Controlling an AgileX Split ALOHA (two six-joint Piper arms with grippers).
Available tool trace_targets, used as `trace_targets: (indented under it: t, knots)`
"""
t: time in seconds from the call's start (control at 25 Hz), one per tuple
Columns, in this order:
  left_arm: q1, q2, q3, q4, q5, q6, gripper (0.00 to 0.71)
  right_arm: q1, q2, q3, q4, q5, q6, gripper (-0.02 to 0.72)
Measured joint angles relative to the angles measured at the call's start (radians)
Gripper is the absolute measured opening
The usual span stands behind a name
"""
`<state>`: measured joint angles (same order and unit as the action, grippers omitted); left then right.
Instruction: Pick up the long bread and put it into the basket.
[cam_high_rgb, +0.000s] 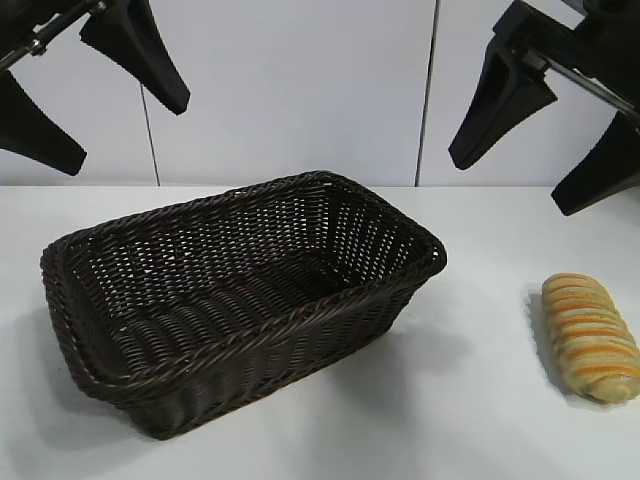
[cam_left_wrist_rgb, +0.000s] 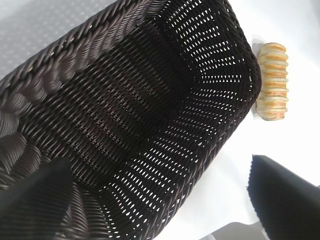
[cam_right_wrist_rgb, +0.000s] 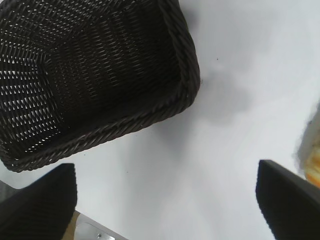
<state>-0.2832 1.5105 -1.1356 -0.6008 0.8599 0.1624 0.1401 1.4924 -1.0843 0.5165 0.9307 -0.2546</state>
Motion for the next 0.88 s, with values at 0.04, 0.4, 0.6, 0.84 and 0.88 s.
trace_targets:
  t: [0.04, 0.4, 0.6, 0.84, 0.88]
  knots:
    - [0.000, 0.000, 0.000, 0.000, 0.000, 0.000, 0.687, 0.000, 0.000, 0.000, 0.000, 0.000, 0.000, 0.695]
    - [0.000, 0.000, 0.000, 0.000, 0.000, 0.000, 0.687, 0.000, 0.000, 0.000, 0.000, 0.000, 0.000, 0.695]
    - [0.000, 0.000, 0.000, 0.000, 0.000, 0.000, 0.687, 0.000, 0.000, 0.000, 0.000, 0.000, 0.000, 0.695]
    - [0.000, 0.000, 0.000, 0.000, -0.005, 0.000, 0.687, 0.000, 0.000, 0.000, 0.000, 0.000, 0.000, 0.695]
    - [0.000, 0.000, 0.000, 0.000, -0.017, 0.000, 0.687, 0.000, 0.000, 0.000, 0.000, 0.000, 0.000, 0.695]
